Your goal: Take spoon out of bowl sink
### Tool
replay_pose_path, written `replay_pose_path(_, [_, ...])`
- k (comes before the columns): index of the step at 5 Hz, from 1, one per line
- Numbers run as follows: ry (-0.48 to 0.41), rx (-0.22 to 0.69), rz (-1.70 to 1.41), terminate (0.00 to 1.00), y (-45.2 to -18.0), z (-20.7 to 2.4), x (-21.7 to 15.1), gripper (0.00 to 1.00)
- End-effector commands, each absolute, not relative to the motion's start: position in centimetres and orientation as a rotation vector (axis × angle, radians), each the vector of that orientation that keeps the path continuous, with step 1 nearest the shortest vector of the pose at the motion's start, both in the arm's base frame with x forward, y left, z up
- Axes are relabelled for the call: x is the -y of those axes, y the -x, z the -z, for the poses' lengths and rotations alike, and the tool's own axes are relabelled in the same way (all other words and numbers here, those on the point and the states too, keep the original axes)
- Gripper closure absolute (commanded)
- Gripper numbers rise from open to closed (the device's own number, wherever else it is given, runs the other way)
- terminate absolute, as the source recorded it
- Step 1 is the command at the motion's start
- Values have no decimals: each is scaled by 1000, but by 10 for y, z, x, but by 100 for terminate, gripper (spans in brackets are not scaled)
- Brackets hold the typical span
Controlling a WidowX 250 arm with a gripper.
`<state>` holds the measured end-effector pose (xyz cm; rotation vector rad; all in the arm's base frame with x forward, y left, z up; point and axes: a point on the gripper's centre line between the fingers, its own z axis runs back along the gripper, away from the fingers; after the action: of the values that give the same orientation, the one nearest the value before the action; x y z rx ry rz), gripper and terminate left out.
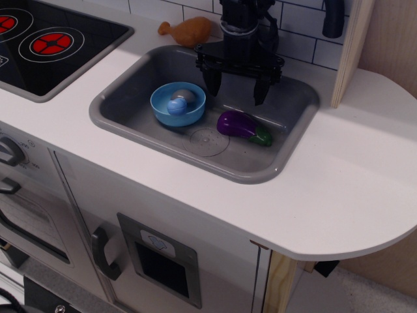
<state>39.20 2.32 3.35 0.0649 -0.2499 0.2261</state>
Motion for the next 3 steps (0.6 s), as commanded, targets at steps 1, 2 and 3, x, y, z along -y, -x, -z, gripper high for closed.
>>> replay_pose_path(1, [-65, 250, -226, 0, -392, -34, -23, 0])
replay_pose_path(2, [-4, 257, -240, 0, -388, -59, -34, 0])
replay_pose_path(3, [25, 241, -243, 0, -383, -73, -38, 0])
